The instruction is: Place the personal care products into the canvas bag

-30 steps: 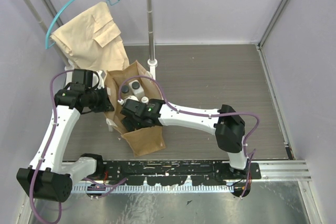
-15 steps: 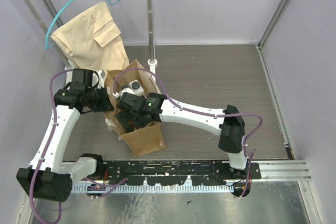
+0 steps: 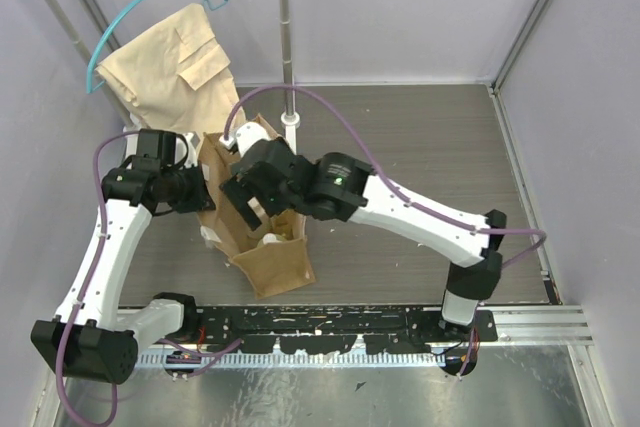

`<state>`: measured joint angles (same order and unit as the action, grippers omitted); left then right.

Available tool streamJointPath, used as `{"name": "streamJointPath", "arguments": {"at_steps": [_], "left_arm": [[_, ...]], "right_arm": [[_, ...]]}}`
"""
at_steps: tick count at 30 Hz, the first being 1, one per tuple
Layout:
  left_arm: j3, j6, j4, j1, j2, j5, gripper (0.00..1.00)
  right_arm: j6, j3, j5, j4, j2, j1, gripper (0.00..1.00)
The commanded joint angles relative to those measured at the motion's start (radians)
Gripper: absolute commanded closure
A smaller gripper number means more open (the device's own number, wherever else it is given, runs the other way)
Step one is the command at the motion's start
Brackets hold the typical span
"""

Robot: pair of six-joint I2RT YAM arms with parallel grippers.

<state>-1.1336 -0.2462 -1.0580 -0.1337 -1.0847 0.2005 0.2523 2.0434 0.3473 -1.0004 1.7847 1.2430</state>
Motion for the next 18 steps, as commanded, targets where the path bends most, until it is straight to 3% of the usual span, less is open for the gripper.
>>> {"name": "streamJointPath", "arguments": {"at_steps": [1, 6, 13, 18], "left_arm": [[-0.05, 0.01, -0.016, -0.001, -0.003, -0.006, 0.85], [-0.066, 0.017, -0.029, -0.001, -0.006, -0.012, 0.61], [-0.129, 0.019, -0.077, -0.001, 0.026, -0.032, 0.0], [-0.228, 0.02, -0.111, -0.001, 0.061, -0.081, 0.02]], "right_arm": [[-0.048, -0.007, 0.124, 0.055, -0.157, -0.021, 0.0], [-0.053, -0.192, 0.155, 0.182, -0.335, -0.113, 0.0], [-0.079, -0.37, 0.064, 0.249, -0.476, -0.334, 0.0], [-0.102, -0.435, 0.044, 0.268, -0.482, -0.46, 0.0]]}}
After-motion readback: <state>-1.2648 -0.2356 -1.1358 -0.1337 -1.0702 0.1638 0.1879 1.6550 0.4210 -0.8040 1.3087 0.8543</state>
